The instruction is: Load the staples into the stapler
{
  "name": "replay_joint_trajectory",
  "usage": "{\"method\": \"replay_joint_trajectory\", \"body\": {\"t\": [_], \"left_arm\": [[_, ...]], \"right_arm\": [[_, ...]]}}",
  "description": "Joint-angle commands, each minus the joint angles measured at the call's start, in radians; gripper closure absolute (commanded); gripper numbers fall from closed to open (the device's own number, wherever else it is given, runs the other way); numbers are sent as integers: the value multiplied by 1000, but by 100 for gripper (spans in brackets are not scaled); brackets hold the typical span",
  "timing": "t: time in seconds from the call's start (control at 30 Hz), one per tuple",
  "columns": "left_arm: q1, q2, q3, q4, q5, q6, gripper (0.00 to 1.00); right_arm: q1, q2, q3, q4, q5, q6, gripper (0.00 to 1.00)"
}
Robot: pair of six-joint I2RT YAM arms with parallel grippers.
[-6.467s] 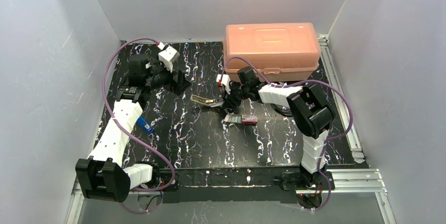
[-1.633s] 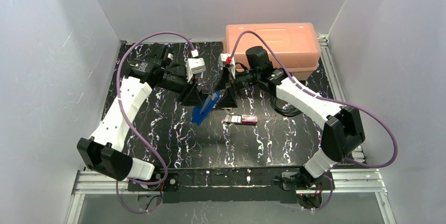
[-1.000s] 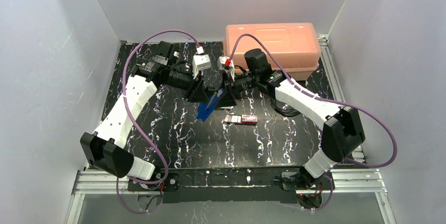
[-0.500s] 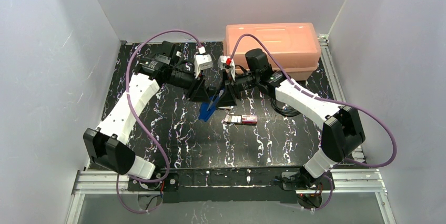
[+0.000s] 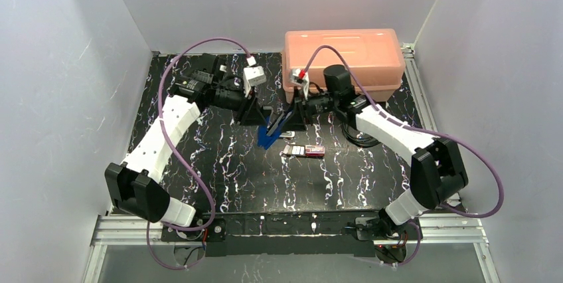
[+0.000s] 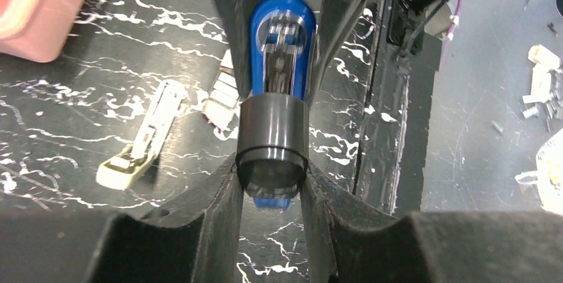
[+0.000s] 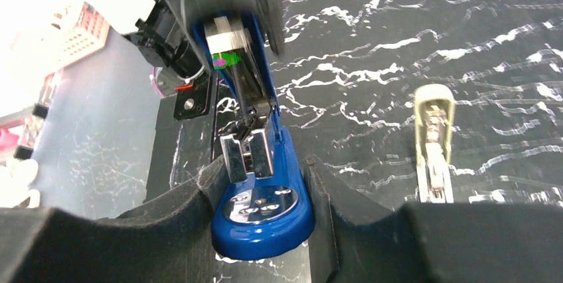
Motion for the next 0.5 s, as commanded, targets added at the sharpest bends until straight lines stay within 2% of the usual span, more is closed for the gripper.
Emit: {"method": "replay_joint_trajectory", "body": {"t": [0.0,0.23,0.47], "left_arm": [[87,-90,-25,103,71,-101,100],[221,-162,-150,337,157,-249,100],[278,-220,-268,416,192,-292,100]], "right_arm": [[-133,-98,-61,226,25,200,99],[-260,-157,-124,371,37,343,99],[-327,-183,-169,502,40,468,99]]}}
